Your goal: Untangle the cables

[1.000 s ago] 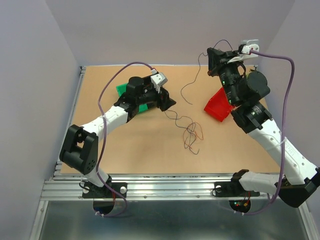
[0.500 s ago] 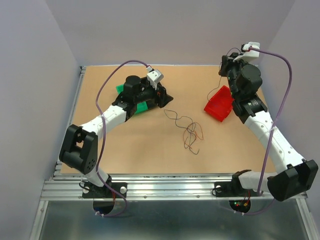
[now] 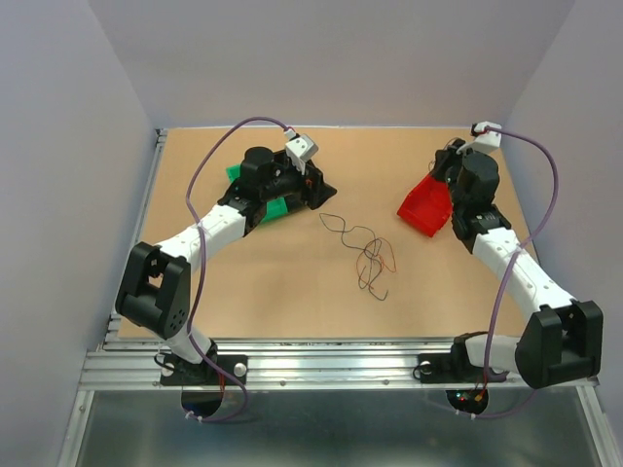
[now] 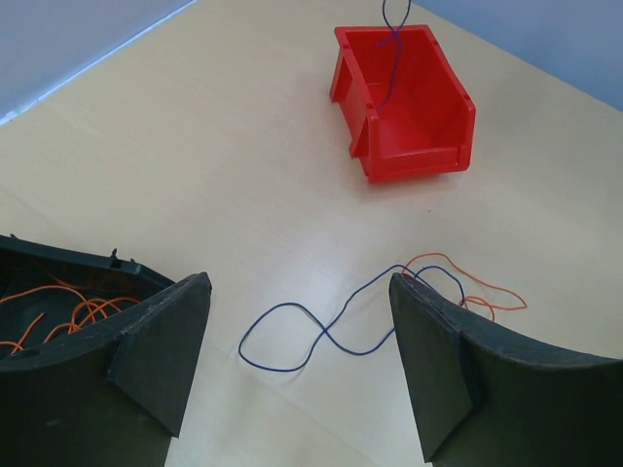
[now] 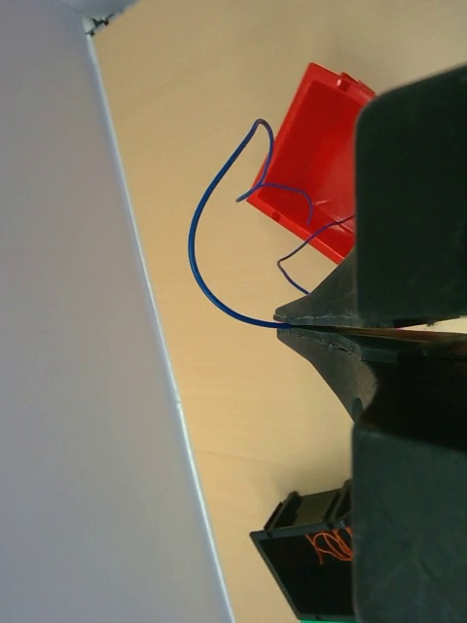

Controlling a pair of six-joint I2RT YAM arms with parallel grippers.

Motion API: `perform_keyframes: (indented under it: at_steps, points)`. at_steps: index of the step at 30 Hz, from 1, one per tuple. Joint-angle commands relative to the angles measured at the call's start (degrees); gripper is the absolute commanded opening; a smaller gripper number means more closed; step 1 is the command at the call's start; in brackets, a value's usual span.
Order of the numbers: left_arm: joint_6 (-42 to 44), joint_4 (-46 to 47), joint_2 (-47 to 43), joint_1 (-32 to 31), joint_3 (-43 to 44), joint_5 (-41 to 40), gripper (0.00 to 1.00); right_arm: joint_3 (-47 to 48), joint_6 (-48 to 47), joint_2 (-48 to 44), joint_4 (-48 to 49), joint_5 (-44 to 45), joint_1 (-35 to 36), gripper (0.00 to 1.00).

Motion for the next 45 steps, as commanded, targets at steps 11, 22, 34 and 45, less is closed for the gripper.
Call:
perform_keyframes:
  at_steps: [11,22,34,45]
  points:
    - [-0.35,1.70,-0.37,0.15,1.97,0.26,0.85,-9.75,7.74,1.16,10.06,-2.40,-3.06,0.01]
    - [-0.17,0.47,-0.72,0.24,2.58,-0.10,0.85,-7.58,11.45,9.23,-0.21,-2.40,-3.06,0.00]
    - [0.18,-0.77,-0.11,0.15,3.37,0.34,0.85,12.18,12.42,26.54,-17.59,6.03,-3.14,0.01]
    - [0.35,-1.82,0.25,0.07,3.99,0.61,0.84,25.48,14.44,44.92,-29.49,10.17,-3.06,0.01]
